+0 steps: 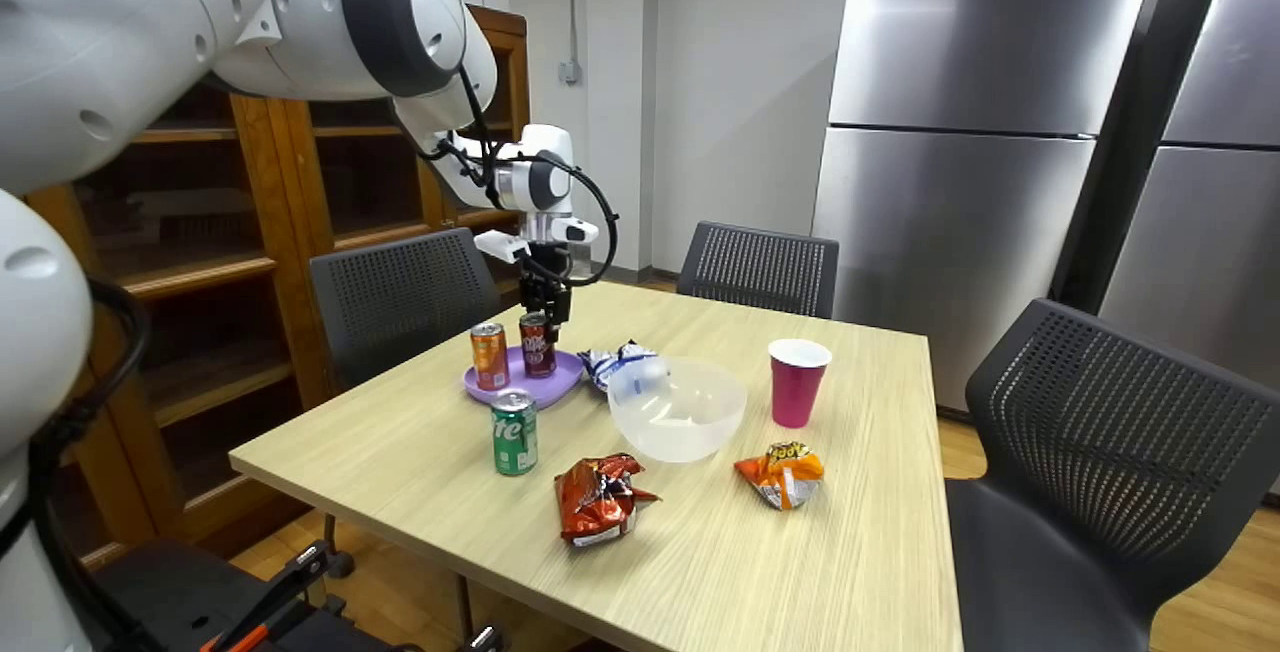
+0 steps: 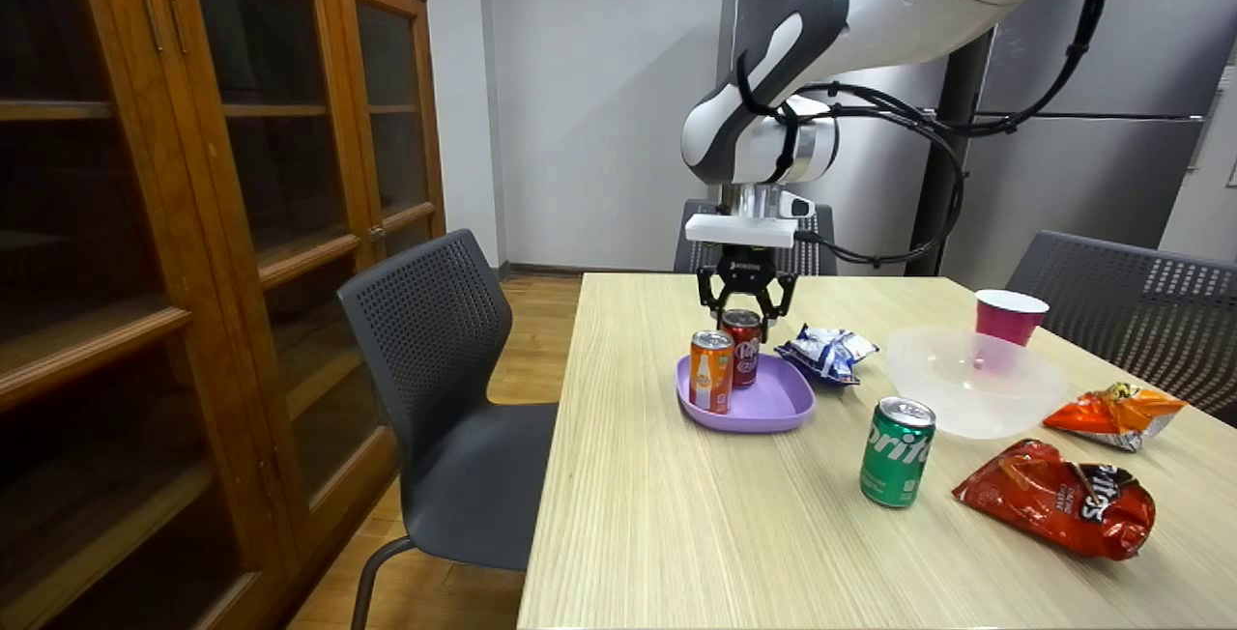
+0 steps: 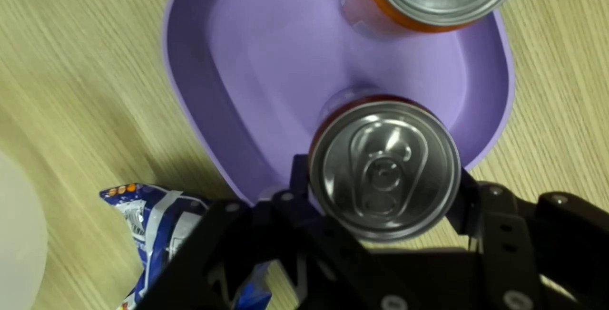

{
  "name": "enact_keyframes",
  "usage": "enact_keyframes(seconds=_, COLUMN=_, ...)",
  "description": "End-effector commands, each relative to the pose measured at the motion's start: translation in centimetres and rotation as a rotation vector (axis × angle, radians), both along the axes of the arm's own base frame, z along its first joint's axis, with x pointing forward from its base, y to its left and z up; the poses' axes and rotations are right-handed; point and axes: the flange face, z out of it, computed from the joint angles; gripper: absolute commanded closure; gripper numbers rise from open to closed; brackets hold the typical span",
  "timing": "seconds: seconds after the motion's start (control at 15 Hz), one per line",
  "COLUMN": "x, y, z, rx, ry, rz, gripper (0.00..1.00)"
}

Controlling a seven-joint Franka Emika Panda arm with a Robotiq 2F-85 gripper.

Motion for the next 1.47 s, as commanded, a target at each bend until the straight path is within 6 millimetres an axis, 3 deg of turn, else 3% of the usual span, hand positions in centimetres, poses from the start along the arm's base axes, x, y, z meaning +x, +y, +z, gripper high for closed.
enact_keyframes(seconds=0.0, x=1.0, y=0.1, z=1.1, rx=0.013, ry=0.011, rz=-0.035, gripper=0.08)
enact_keyframes(seconds=0.2, x=1.0, y=0.4, z=2.4, rx=0.007, ry=-0.004, rz=-0.03, gripper=0.0)
enact_keyframes(seconds=0.8, x=-0.3, y=0.7, z=7.8, rx=-0.014, ry=-0.065, rz=0.036, gripper=0.0)
enact_keyframes(seconds=1.4, x=-6.5, y=-0.1, z=10.6, rx=-0.064, ry=-0.017, rz=0.286, gripper=0.0)
